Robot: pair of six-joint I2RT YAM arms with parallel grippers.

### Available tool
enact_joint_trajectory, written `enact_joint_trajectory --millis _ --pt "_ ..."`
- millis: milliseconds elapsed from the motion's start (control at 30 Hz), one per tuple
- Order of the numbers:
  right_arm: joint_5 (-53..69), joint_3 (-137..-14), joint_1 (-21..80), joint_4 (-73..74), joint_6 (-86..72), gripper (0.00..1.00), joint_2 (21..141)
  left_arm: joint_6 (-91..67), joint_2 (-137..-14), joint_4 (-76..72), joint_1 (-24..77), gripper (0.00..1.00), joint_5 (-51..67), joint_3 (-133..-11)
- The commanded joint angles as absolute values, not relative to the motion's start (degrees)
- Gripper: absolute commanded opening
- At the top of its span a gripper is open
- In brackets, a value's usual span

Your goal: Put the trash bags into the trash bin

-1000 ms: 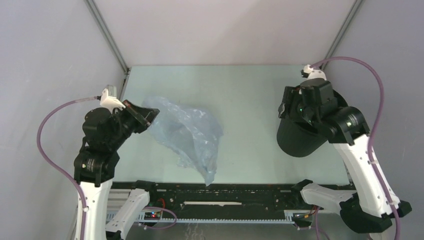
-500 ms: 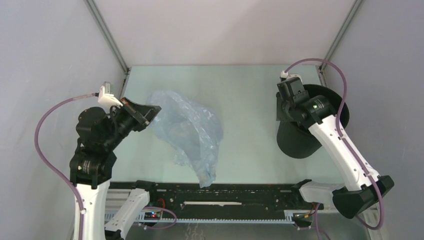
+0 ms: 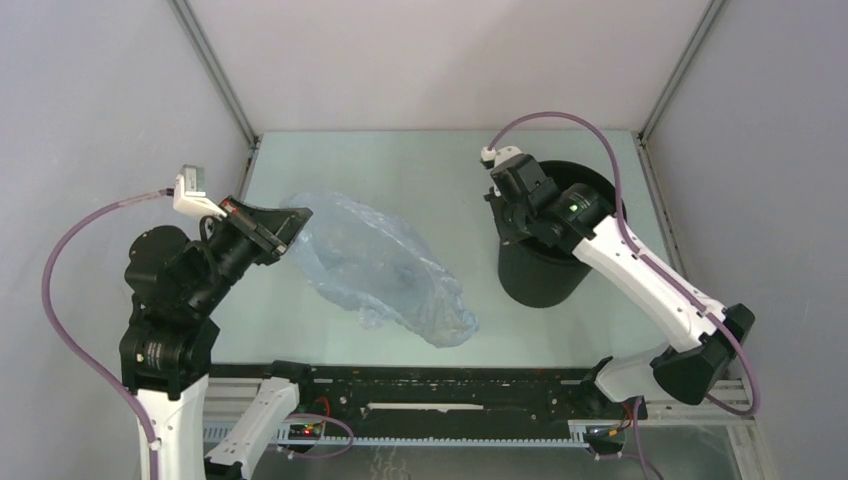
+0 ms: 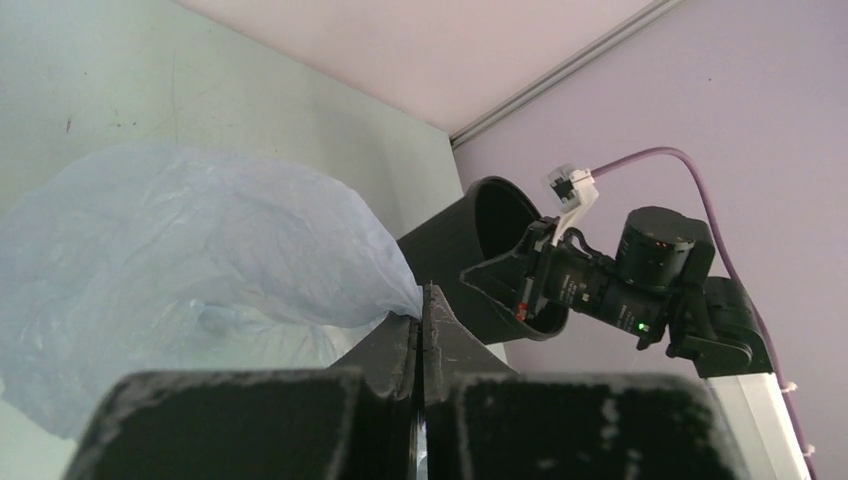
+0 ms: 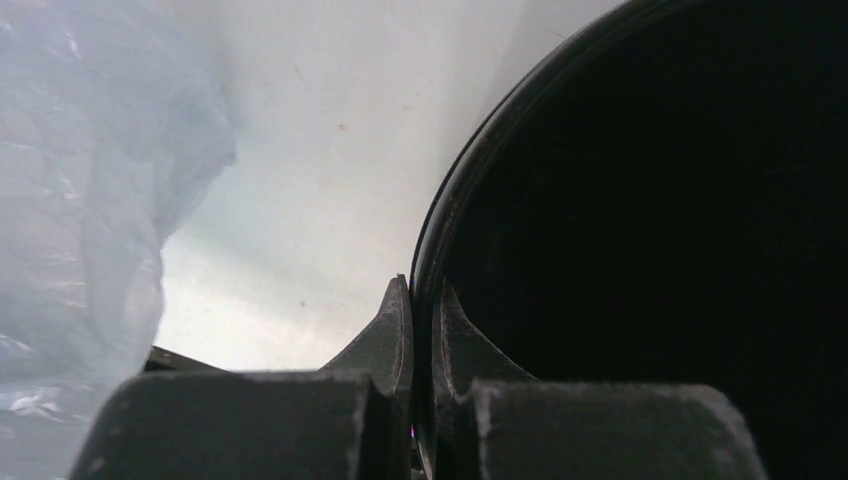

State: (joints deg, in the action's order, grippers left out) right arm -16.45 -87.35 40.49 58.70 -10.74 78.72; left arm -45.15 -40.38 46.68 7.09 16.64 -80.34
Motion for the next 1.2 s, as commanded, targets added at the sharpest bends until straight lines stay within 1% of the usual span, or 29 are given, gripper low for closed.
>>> enact_joint_trajectory --millis 0,167,333,367,433,500,567,600,633,700,800,867,900,967,1000,1033,1067,1167 --pt "-8.51 -90.49 42.09 50.43 -8.86 0.00 81.28 -46.03 -40.16 47.18 6.86 0.00 15.83 -83.94" --pt "-3.36 -96.63 43.64 50.05 -7.99 0.00 86.68 -46.23 -40.26 48.04 6.87 0.00 15.68 -86.88" --pt "-0.63 -98.55 45.66 49.42 -9.10 0.00 89.56 -46.14 -40.15 48.57 6.86 0.00 16.07 -87.28" --pt "-0.57 -98.64 45.77 49.52 -9.42 0.06 89.76 -46.14 -40.04 48.62 6.90 0.00 16.21 -87.28" --pt "-0.58 -99.58 45.79 50.47 -10.08 0.22 90.00 -46.23 -39.84 48.71 6.88 0.00 15.96 -87.20" --pt "-1.15 -102.58 45.79 53.19 -11.25 0.41 90.27 -46.23 -39.79 48.86 6.92 0.00 15.96 -87.45" --pt "-2.01 -107.35 45.86 59.15 -12.32 0.53 91.04 -46.32 -40.09 48.87 6.86 0.00 16.08 -87.82" --pt "-2.62 -110.02 45.88 61.72 -13.53 0.57 91.36 -46.32 -40.16 48.87 6.87 0.00 16.22 -88.08" --pt "-3.32 -112.07 45.88 64.33 -15.04 0.61 91.41 -46.27 -40.35 48.87 6.90 0.00 16.25 -88.34" --pt "-2.51 -114.73 45.94 68.10 -18.42 0.63 90.78 -46.15 -40.61 48.88 6.87 0.00 16.35 -88.80" --pt "-1.31 -113.76 48.01 69.28 -22.27 0.68 87.05 -46.14 -40.90 48.78 6.87 0.00 16.48 -88.94" --pt "-0.59 -111.32 50.50 68.19 -24.79 0.70 83.92 -46.29 -41.10 48.59 6.93 0.00 16.67 -88.97" --pt "1.85 -109.09 51.84 66.23 -26.64 0.70 82.23 -46.46 -41.13 48.46 6.93 0.00 16.87 -88.84" --pt "6.30 -100.58 54.51 58.93 -31.18 0.75 78.00 -46.93 -41.12 47.75 6.87 0.00 17.16 -88.29" --pt "9.05 -95.08 55.33 53.61 -33.71 0.81 75.89 -47.19 -41.13 47.39 6.92 0.00 17.23 -87.92" --pt "12.12 -89.76 55.67 48.57 -35.23 0.97 74.20 -47.46 -41.09 47.16 6.89 0.00 17.33 -87.53" --pt "13.58 -86.69 55.73 46.31 -36.28 0.99 73.69 -47.74 -41.13 46.85 6.86 0.00 17.43 -87.10" --pt "12.52 -87.16 55.88 48.77 -35.76 1.00 75.97 -48.37 -41.22 46.41 6.87 0.00 17.85 -86.20"
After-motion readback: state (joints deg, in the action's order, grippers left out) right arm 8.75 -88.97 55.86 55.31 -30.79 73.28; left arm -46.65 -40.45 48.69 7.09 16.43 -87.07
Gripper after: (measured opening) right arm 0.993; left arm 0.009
